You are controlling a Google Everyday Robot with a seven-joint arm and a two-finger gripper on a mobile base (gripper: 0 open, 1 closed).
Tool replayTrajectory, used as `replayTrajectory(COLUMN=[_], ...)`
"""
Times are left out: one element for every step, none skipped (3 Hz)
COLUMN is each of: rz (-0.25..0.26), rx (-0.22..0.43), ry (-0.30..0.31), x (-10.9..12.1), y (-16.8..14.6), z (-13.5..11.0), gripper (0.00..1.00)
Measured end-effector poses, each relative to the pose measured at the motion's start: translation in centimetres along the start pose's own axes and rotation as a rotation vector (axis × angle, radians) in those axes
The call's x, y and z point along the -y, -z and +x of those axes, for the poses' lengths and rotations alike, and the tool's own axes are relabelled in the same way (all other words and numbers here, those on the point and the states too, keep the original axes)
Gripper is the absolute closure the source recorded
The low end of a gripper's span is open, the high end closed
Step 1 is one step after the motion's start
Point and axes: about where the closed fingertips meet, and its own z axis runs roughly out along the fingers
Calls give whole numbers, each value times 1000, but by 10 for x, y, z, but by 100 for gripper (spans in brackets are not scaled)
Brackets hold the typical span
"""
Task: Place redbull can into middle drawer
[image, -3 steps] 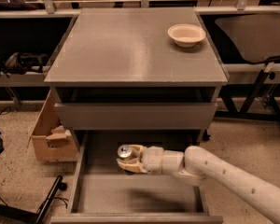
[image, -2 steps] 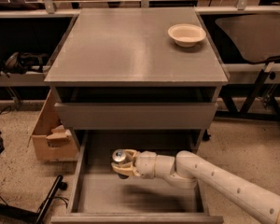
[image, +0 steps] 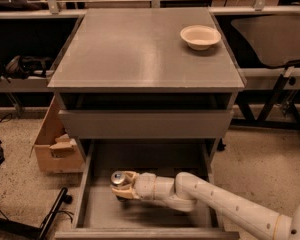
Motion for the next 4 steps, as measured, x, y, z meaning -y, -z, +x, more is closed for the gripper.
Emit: replayTrajectory(rz=[-3, -1, 1, 1], rx=[15, 43, 47, 47], ry=[0, -5, -8, -8], x=[4, 9, 10, 10], y=[-13, -24, -25, -25], z=[19, 33, 36, 36], gripper=[100, 100, 86, 62])
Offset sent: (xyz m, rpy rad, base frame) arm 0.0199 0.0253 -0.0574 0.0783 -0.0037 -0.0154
